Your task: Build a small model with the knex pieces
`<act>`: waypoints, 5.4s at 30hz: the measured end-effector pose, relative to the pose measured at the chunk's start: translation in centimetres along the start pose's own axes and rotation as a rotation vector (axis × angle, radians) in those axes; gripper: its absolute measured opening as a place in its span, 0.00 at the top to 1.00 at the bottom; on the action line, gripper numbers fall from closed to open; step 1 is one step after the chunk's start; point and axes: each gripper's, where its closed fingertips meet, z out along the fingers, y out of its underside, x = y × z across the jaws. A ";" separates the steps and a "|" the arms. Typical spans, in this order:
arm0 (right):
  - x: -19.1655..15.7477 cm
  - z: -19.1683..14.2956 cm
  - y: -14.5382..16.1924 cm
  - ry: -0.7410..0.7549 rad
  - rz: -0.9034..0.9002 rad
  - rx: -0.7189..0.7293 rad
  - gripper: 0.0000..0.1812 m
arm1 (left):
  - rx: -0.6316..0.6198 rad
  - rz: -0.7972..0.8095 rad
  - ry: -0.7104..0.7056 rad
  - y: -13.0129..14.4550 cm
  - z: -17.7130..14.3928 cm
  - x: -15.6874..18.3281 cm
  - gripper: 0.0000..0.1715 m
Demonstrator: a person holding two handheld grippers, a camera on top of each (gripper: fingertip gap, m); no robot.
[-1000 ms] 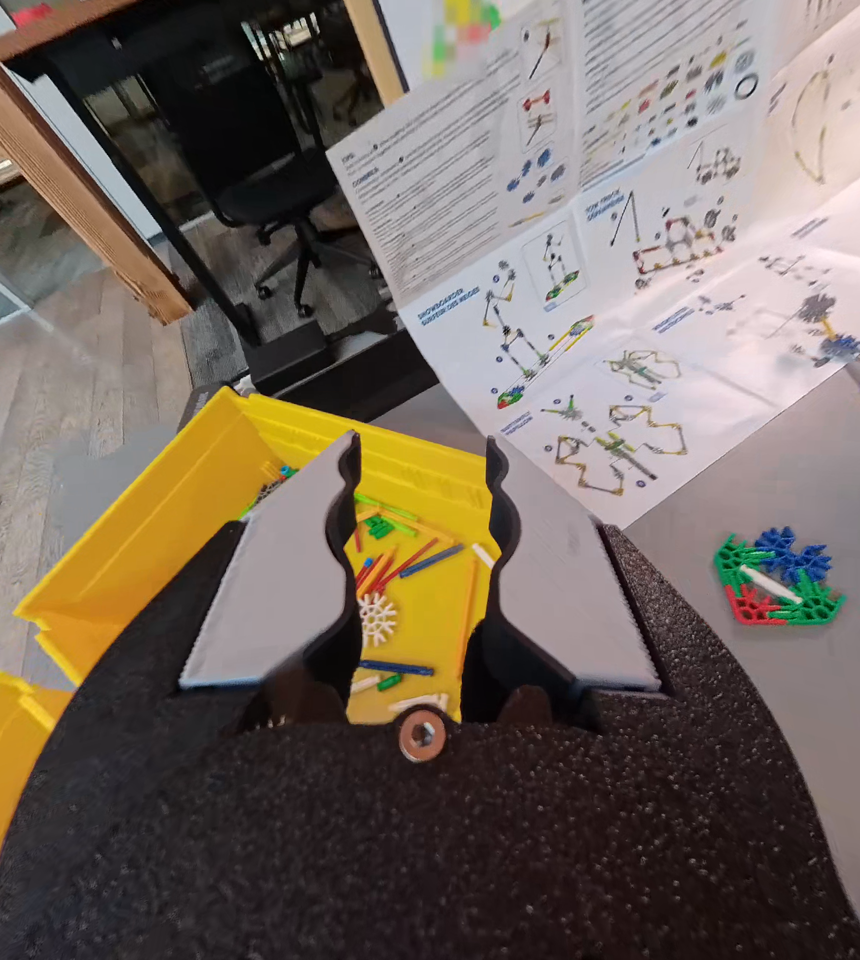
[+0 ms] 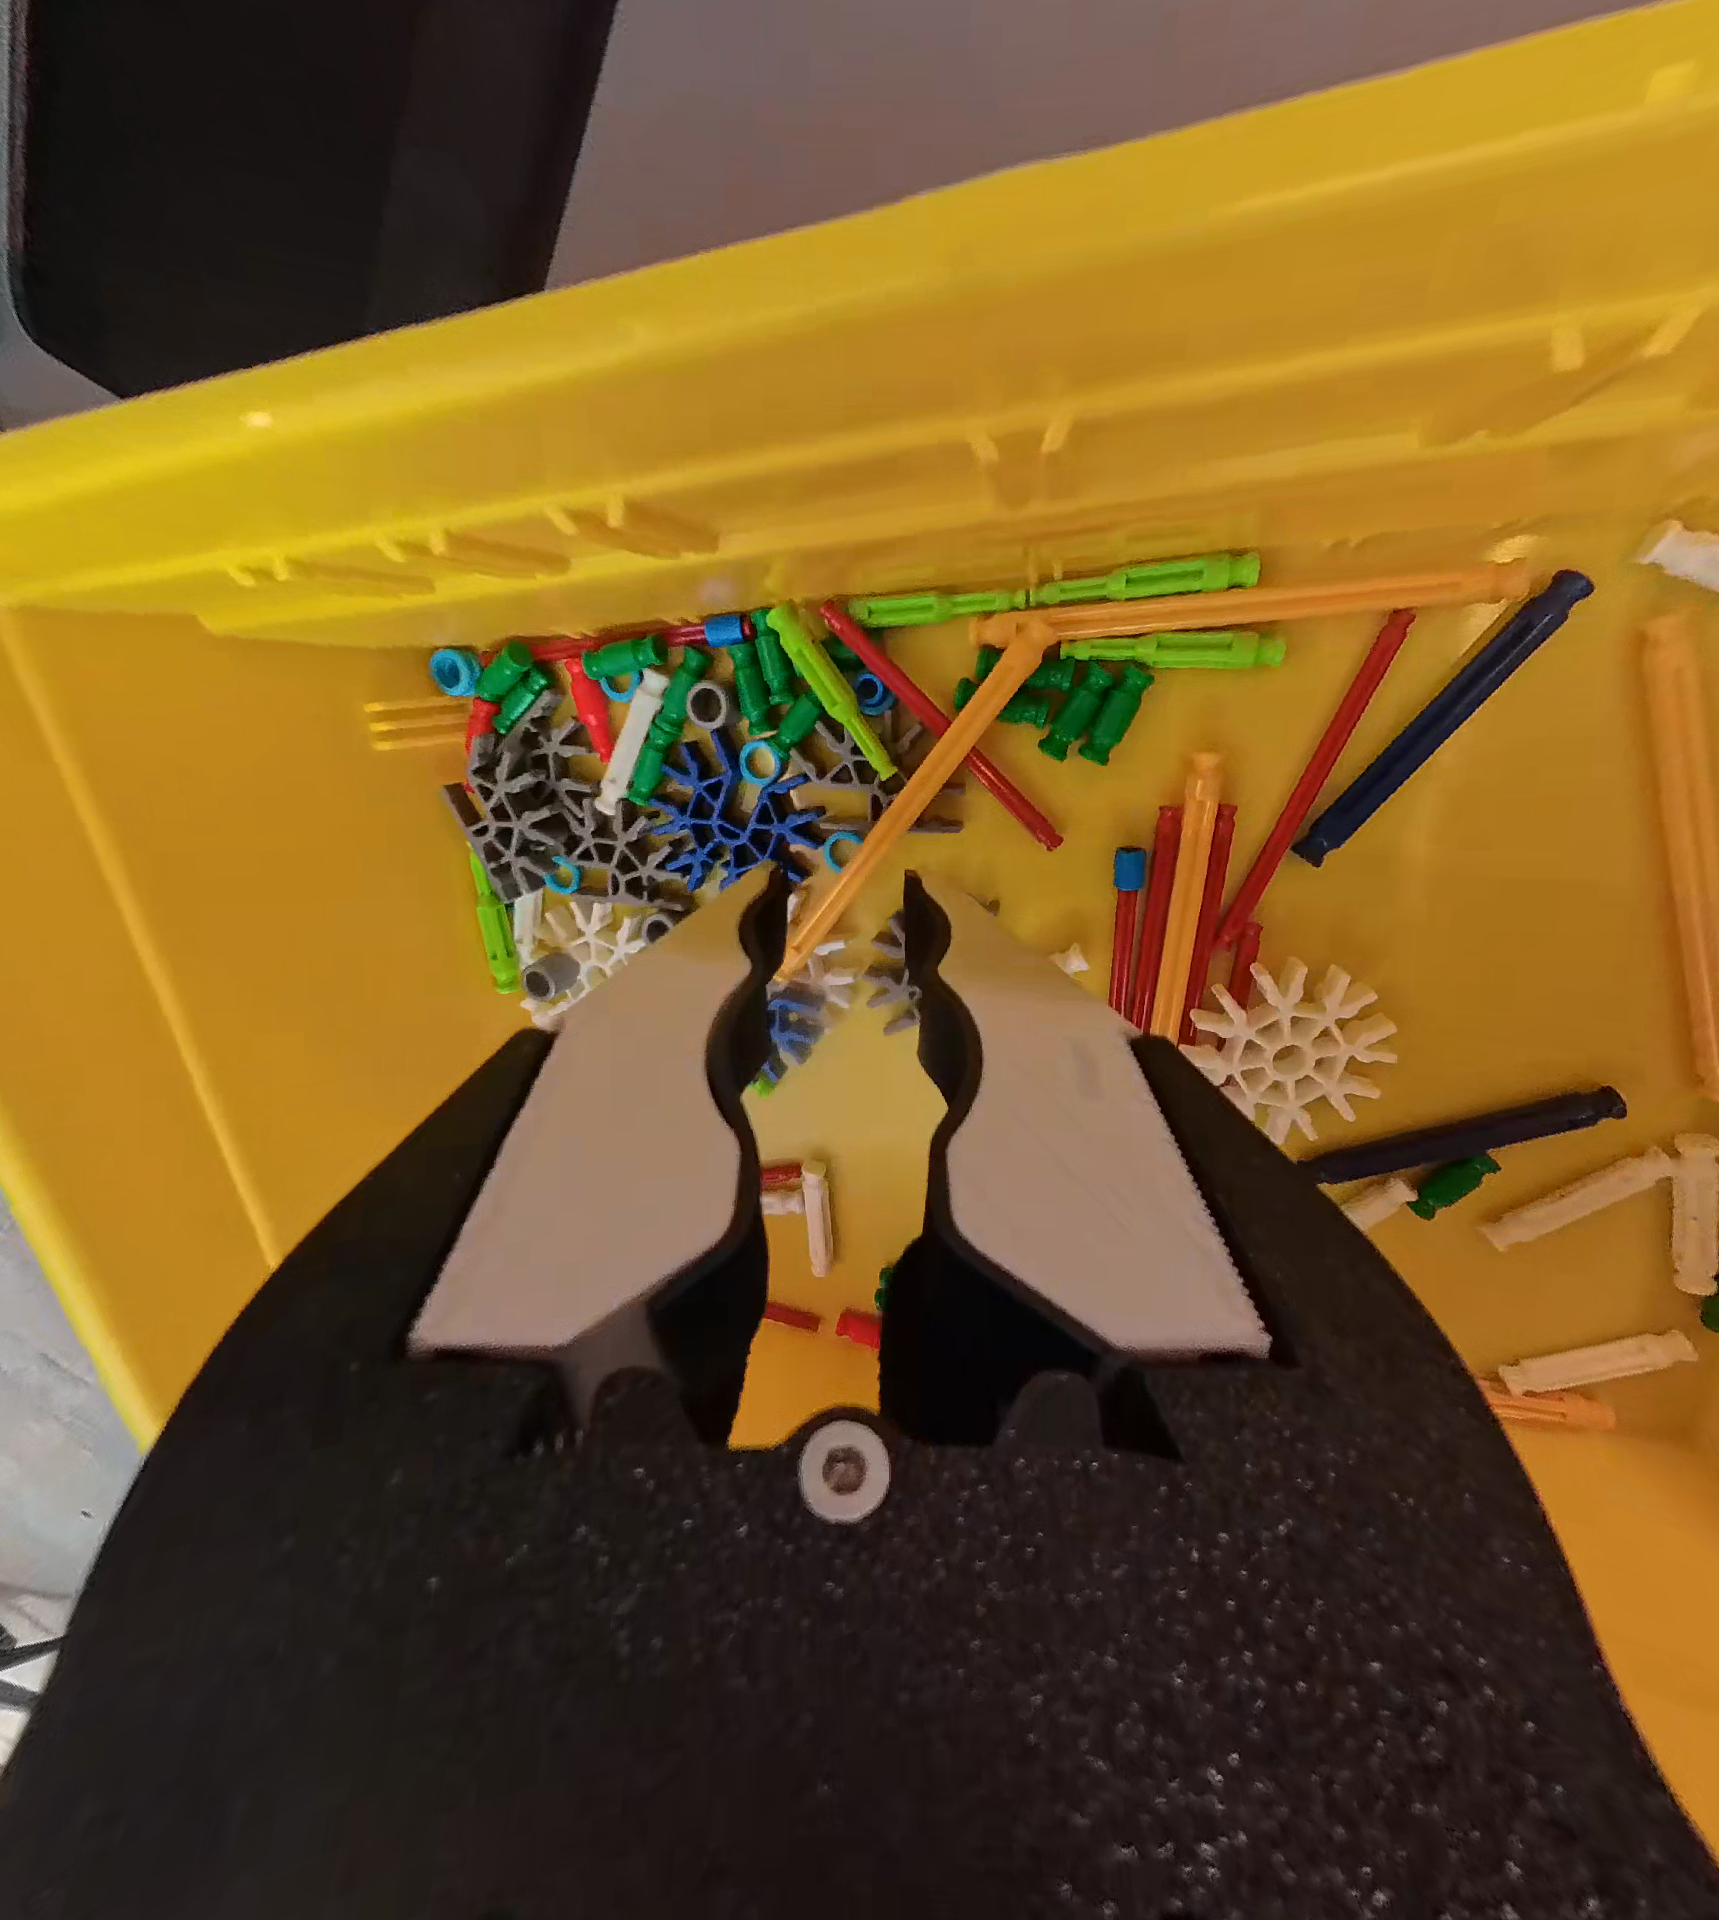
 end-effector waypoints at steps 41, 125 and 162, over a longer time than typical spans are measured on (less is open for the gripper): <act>3.5 -1.6 -0.4 0.075 0.081 0.063 0.87 | 0.461 0.087 0.370 -16.0 -7.8 35.1 0.89; 2.4 -1.3 0.4 0.070 -0.037 0.024 0.87 | 0.415 0.043 0.378 -17.0 -5.9 38.3 0.91; 2.2 -0.9 0.8 0.036 -0.010 0.027 0.87 | 0.252 -0.682 -0.169 0.0 -10.2 -1.2 0.83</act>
